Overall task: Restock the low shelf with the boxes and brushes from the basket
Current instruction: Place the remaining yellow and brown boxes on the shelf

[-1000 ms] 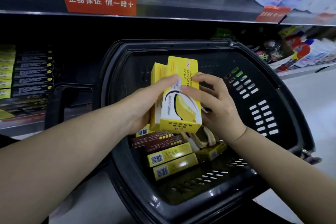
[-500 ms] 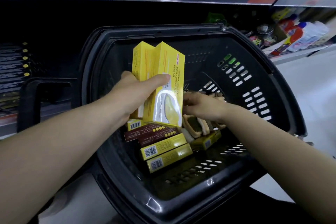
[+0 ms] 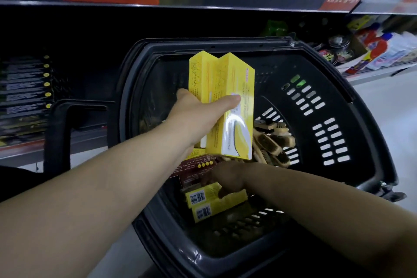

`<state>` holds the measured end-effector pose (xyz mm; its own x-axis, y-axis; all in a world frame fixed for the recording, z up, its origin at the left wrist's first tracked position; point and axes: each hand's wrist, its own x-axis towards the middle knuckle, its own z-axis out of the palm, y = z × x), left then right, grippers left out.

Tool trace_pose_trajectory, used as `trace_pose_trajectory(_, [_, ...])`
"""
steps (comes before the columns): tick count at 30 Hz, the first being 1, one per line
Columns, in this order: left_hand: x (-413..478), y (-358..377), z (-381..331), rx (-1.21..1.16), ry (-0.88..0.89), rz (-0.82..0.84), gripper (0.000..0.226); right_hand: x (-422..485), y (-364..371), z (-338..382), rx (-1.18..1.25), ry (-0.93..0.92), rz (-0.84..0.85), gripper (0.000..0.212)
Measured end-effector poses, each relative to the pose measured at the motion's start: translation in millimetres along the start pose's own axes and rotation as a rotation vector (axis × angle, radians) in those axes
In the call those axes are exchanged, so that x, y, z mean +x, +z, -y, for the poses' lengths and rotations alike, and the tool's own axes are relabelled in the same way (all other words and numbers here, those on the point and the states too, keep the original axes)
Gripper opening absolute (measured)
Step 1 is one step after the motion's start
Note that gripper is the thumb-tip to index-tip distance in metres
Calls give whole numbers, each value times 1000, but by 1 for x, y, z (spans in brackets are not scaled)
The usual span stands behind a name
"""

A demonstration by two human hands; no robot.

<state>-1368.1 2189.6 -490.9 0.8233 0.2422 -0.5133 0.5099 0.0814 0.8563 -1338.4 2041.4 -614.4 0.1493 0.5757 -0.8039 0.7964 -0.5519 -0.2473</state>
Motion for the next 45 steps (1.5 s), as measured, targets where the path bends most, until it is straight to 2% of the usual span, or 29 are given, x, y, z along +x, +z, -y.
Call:
trace_pose_trajectory(3, [-2, 10, 1, 22, 37, 26, 81, -5, 5, -7, -50, -9, -9, 74])
trace_pose_trajectory(6, [-2, 16, 4, 19, 8, 27, 89, -11, 17, -13, -188, -2, -30, 86])
trace_pose_trajectory(9, [1, 18, 4, 28, -4, 28, 89, -19, 26, -19, -326, 25, -68, 72])
trace_pose_trajectory(11, [3, 17, 4, 35, -1, 26, 90, -28, 27, -26, -284, 68, -94, 66])
trace_pose_trajectory(13, [4, 16, 1, 27, -5, 29, 96, -46, 20, -35, -125, 160, -180, 63])
trace_pose_trajectory(14, [4, 15, -2, 13, -9, 41, 100, -57, 13, -40, -40, 205, -274, 58])
trace_pose_trajectory(16, [0, 12, -12, -46, -36, 101, 106, -79, -3, -47, 169, 256, -572, 43])
trace_pose_trajectory(18, [-1, 7, -20, -164, -35, 190, 93, -101, -23, -50, 352, 234, -910, 42])
trace_pose_trajectory(21, [-1, -9, -33, -287, 35, 253, 56, -130, -52, -48, 295, 129, -1281, 55])
trace_pose_trajectory(23, [-1, -24, -39, -324, 68, 237, 44, -141, -67, -36, 103, 119, -1379, 57])
trace_pose_trajectory(25, [-2, -39, -42, -349, 86, 196, 31, -144, -74, -23, -72, 168, -1385, 55])
trace_pose_trajectory(27, [-4, -55, -42, -348, 81, 120, 32, -141, -76, -12, -99, 186, -1387, 52])
trace_pose_trajectory(28, [-4, -62, -39, -336, 76, 67, 42, -139, -77, -6, -22, 168, -1369, 53])
trace_pose_trajectory(30, [-6, -77, -34, -299, 65, -35, 72, -134, -82, 9, 273, 90, -1316, 61])
trace_pose_trajectory(31, [-9, -83, -30, -287, 58, -65, 79, -132, -86, 20, 425, 29, -1292, 61])
trace_pose_trajectory(35, [-16, -106, -16, -342, 5, -65, 60, -118, -99, 58, 813, -246, -1141, 61])
trace_pose_trajectory(39, [-21, -123, -9, -406, -38, -84, 64, -114, -103, 86, 1196, -398, -820, 76])
trace_pose_trajectory(40, [-21, -126, -7, -430, -48, -91, 59, -113, -103, 92, 1286, -437, -754, 73])
trace_pose_trajectory(42, [-24, -130, -3, -458, -68, -81, 47, -110, -105, 102, 1428, -458, -712, 54])
trace_pose_trajectory(44, [-26, -131, 2, -453, -83, -38, 42, -104, -108, 110, 1495, -365, -794, 31])
trace_pose_trajectory(45, [-28, -131, 5, -454, -86, -23, 41, -101, -110, 111, 1502, -300, -845, 28])
